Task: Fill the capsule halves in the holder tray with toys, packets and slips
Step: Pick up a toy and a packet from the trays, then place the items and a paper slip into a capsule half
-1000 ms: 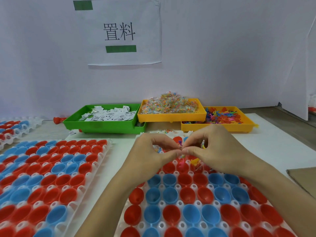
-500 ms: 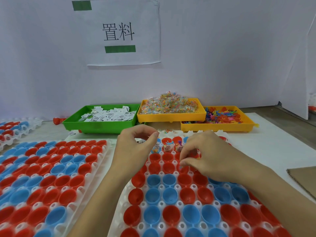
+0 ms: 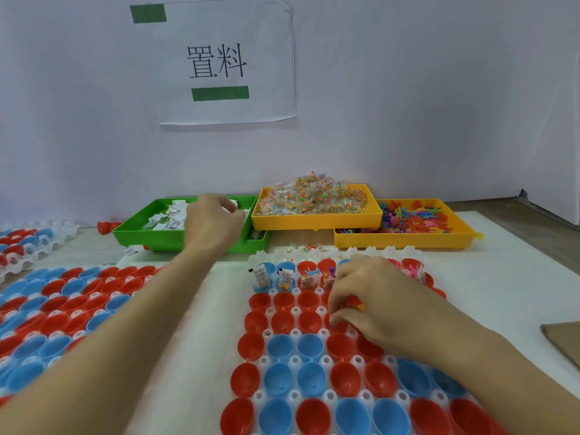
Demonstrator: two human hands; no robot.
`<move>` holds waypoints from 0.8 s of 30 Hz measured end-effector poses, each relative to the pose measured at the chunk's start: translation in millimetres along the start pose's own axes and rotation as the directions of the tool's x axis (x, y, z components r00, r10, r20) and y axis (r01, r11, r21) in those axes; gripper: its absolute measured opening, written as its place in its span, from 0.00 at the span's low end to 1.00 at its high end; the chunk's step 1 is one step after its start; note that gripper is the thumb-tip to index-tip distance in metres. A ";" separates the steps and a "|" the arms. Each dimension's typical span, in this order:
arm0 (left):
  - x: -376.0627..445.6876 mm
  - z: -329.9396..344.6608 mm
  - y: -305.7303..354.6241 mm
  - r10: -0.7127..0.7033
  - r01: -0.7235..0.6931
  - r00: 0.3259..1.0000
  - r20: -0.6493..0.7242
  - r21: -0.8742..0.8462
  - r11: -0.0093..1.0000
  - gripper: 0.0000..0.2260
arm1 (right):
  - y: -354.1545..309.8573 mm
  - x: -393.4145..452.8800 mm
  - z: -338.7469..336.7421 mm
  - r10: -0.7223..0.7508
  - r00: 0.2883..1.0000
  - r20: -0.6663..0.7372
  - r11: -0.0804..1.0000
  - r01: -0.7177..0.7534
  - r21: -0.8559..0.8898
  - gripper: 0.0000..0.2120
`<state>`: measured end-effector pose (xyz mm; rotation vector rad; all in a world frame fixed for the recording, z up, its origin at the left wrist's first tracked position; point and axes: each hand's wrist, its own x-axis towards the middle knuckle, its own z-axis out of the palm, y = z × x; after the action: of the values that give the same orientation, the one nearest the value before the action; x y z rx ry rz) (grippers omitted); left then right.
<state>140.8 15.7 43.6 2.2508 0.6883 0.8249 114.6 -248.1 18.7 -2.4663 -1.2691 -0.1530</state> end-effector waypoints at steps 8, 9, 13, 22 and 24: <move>58.6 7.0 -36.8 0.031 -0.090 0.983 0.183 0.326 0.941 0.07 | 1.9 -3.8 -3.5 -0.026 0.999 -0.032 1.000 0.026 0.005 0.07; 61.6 8.4 -35.4 0.022 -0.090 0.978 0.206 0.327 0.941 0.09 | 1.7 -4.0 -3.7 -0.029 0.999 -0.029 1.000 0.029 0.006 0.07; 70.8 14.2 -31.4 -0.053 -0.058 0.961 0.272 0.382 0.922 0.17 | 1.2 -3.1 -4.8 -0.029 0.999 -0.024 0.999 0.029 0.012 0.07; 73.9 14.7 -34.8 -0.012 -0.087 0.967 0.256 0.372 0.924 0.07 | 0.8 -5.6 -7.3 -0.025 0.999 -0.034 1.000 0.025 0.003 0.07; 73.3 14.3 -35.3 -0.001 -0.093 0.968 0.253 0.360 0.928 0.05 | 0.7 -5.3 -6.6 -0.027 0.999 -0.034 1.000 0.027 0.004 0.07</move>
<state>190.9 81.0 37.1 2.6598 0.7188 0.4442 112.4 -255.0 23.3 -2.4337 -1.2873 -0.1983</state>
